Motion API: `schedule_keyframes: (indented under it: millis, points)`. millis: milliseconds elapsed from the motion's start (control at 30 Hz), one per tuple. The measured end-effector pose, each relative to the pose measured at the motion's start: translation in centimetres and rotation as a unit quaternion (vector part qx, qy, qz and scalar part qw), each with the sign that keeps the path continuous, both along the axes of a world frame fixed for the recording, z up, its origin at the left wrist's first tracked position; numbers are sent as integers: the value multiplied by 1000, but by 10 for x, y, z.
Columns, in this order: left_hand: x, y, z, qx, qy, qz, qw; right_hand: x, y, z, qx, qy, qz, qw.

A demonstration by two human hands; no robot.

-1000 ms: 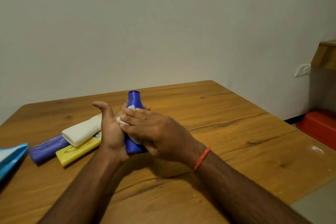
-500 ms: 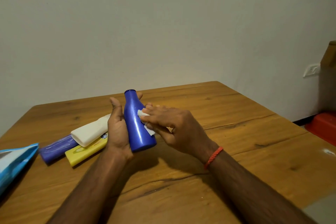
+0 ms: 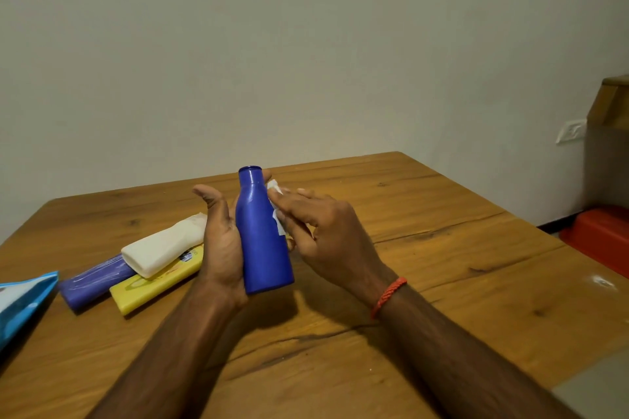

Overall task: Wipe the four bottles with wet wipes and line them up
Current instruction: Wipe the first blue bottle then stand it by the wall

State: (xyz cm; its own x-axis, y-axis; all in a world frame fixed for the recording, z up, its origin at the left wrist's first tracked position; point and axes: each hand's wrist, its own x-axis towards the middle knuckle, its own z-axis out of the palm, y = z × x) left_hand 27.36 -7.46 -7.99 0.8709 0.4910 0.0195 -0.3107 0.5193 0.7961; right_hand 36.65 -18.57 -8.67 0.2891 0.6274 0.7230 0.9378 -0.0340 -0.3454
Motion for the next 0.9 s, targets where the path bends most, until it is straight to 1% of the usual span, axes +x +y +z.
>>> schedule_keyframes:
  millis: [33,67,133,233,300,333,400,433,500,567,600,633,733,767,833,900]
  points:
    - [0,1,0,2,2,4,1000,1,-1,-1,8,-2,3,1000]
    - [0,2,1,5,1,5,1000,1,-2,-1,17,-23,6,1000]
    - [-1,5,3,6,-12,5,1000,-1,-3,-2,28,-92,36,995]
    - [-4,12,6,-6,-15,20,1000,-6,-1,-3,-2,-191,124,974]
    - [-6,12,6,1,3,23,1000,-6,1,-3,-32,-218,154,963]
    - [-7,11,5,12,6,14,1000,-5,1,-2,-37,-220,153,963]
    - [-8,2,6,48,18,-17,999,-2,1,0,-20,-208,114,971]
    - [-8,-4,7,71,28,-26,997,0,0,2,-2,-188,82,979]
    - [-6,-12,4,120,48,-38,991,3,-1,5,33,-119,29,992]
    - [-5,-18,0,146,55,-56,986,8,0,5,53,-24,11,998]
    - [-4,-18,-3,141,58,-60,987,11,-1,4,63,8,0,998]
    - [-5,-21,-1,122,60,-63,989,14,-2,4,71,21,-26,997]
    - [-3,-17,3,85,27,-61,994,29,-10,5,81,8,-164,983]
    - [-3,-16,5,74,11,-60,995,33,-13,6,87,14,-193,977]
    - [-3,-15,7,58,8,-51,997,38,-16,7,100,32,-215,971]
    - [-3,-14,4,57,39,-40,997,37,-15,7,114,59,-204,970]
